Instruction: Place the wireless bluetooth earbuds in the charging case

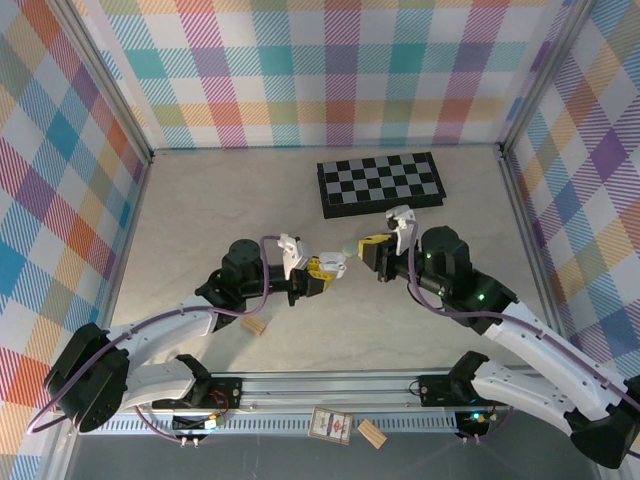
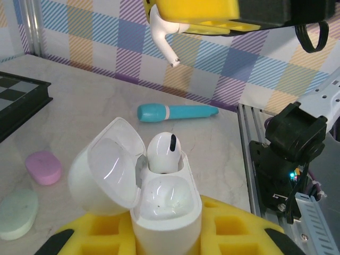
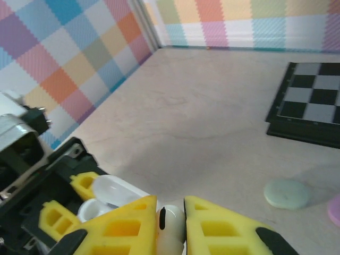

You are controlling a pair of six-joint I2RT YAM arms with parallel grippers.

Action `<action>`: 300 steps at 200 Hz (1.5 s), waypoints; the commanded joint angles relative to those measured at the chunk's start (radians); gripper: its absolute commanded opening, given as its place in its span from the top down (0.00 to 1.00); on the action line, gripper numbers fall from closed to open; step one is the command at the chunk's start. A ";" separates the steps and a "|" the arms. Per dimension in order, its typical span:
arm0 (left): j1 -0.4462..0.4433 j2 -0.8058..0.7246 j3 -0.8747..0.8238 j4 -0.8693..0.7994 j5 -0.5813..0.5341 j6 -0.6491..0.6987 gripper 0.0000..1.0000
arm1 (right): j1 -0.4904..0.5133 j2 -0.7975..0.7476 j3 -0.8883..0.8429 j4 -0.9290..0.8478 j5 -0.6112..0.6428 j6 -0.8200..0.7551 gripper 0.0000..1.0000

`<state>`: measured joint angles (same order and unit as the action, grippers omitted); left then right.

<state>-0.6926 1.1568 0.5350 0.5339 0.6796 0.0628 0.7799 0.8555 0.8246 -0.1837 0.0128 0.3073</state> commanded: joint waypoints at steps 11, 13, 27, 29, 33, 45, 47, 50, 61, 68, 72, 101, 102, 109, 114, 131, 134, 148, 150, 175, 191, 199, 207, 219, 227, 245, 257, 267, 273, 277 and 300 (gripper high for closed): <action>-0.016 -0.005 0.036 0.050 0.026 -0.015 0.96 | 0.043 0.036 0.022 0.126 -0.062 -0.034 0.82; -0.016 -0.005 0.035 0.049 0.026 -0.015 0.96 | 0.045 0.039 0.022 0.129 -0.063 -0.035 0.82; -0.016 -0.011 0.038 0.049 0.028 -0.019 0.96 | 0.056 0.061 0.030 0.142 -0.069 -0.045 0.82; -0.016 -0.012 0.038 0.049 0.029 -0.020 0.96 | 0.058 0.065 0.031 0.145 -0.071 -0.046 0.82; -0.016 -0.013 0.038 0.048 0.029 -0.021 0.96 | 0.060 0.071 0.031 0.149 -0.072 -0.048 0.82; -0.015 -0.017 0.039 0.049 0.029 -0.025 0.96 | 0.065 0.088 0.033 0.164 -0.080 -0.051 0.82; -0.016 -0.018 0.038 0.049 0.029 -0.026 0.96 | 0.067 0.089 0.033 0.166 -0.082 -0.051 0.82; -0.016 -0.017 0.039 0.050 0.029 -0.027 0.96 | 0.067 0.095 0.033 0.168 -0.082 -0.051 0.82; -0.016 -0.019 0.039 0.057 0.031 -0.036 0.96 | 0.069 0.108 0.036 0.177 -0.095 -0.050 0.82; -0.016 -0.020 0.038 0.061 0.031 -0.039 0.96 | 0.071 0.114 0.037 0.182 -0.104 -0.045 0.82; -0.016 -0.019 0.037 0.063 0.031 -0.039 0.96 | 0.071 0.117 0.038 0.185 -0.109 -0.043 0.82; -0.016 -0.015 0.034 0.085 0.025 -0.053 0.96 | 0.084 0.136 0.039 0.203 -0.129 -0.037 0.83; -0.016 -0.014 0.033 0.085 0.025 -0.053 0.96 | 0.084 0.137 0.039 0.203 -0.129 -0.037 0.83; -0.015 -0.015 0.031 0.090 0.022 -0.056 0.96 | 0.087 0.140 0.038 0.211 -0.132 -0.036 0.83; -0.016 -0.013 0.033 0.094 0.022 -0.058 0.96 | 0.090 0.142 0.036 0.212 -0.135 -0.034 0.83; -0.016 -0.012 0.035 0.104 0.024 -0.065 0.96 | 0.096 0.148 0.038 0.211 -0.136 -0.035 0.83; -0.016 -0.013 0.036 0.105 0.023 -0.066 0.96 | 0.097 0.149 0.038 0.212 -0.136 -0.035 0.82; -0.016 -0.014 0.037 0.105 0.025 -0.070 0.96 | 0.101 0.152 0.036 0.215 -0.138 -0.037 0.83; -0.016 -0.014 0.037 0.105 0.025 -0.069 0.96 | 0.102 0.153 0.036 0.214 -0.139 -0.037 0.83; -0.016 -0.020 0.039 0.099 0.023 -0.072 0.96 | 0.107 0.161 0.039 0.213 -0.145 -0.043 0.83; -0.016 -0.023 0.041 0.096 0.020 -0.071 0.96 | 0.109 0.167 0.042 0.213 -0.149 -0.045 0.83; -0.016 -0.023 0.042 0.095 0.019 -0.071 0.96 | 0.110 0.169 0.043 0.212 -0.150 -0.047 0.83; -0.015 -0.025 0.043 0.095 0.018 -0.072 0.96 | 0.111 0.171 0.042 0.212 -0.152 -0.051 0.83; -0.016 -0.026 0.044 0.094 0.017 -0.073 0.96 | 0.114 0.172 0.040 0.214 -0.155 -0.051 0.83; -0.016 -0.026 0.046 0.095 0.016 -0.074 0.96 | 0.114 0.174 0.038 0.212 -0.155 -0.053 0.82; -0.015 -0.029 0.049 0.092 0.011 -0.078 0.96 | 0.117 0.172 0.033 0.210 -0.163 -0.052 0.83; -0.016 -0.032 0.047 0.093 0.004 -0.079 0.96 | 0.119 0.167 0.025 0.210 -0.165 -0.054 0.83; -0.016 -0.036 0.045 0.090 -0.005 -0.080 0.96 | 0.119 0.161 0.018 0.205 -0.167 -0.052 0.83; -0.016 -0.037 0.045 0.090 -0.011 -0.082 0.96 | 0.119 0.157 0.015 0.203 -0.169 -0.051 0.83; -0.016 -0.037 0.046 0.090 -0.013 -0.081 0.96 | 0.119 0.155 0.012 0.198 -0.170 -0.051 0.83; -0.016 -0.043 0.049 0.085 -0.029 -0.083 0.96 | 0.119 0.138 -0.004 0.184 -0.162 -0.047 0.79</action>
<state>-0.6991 1.1408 0.5423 0.5823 0.6769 -0.0093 0.8906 1.0233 0.8318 -0.0006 -0.1253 0.2710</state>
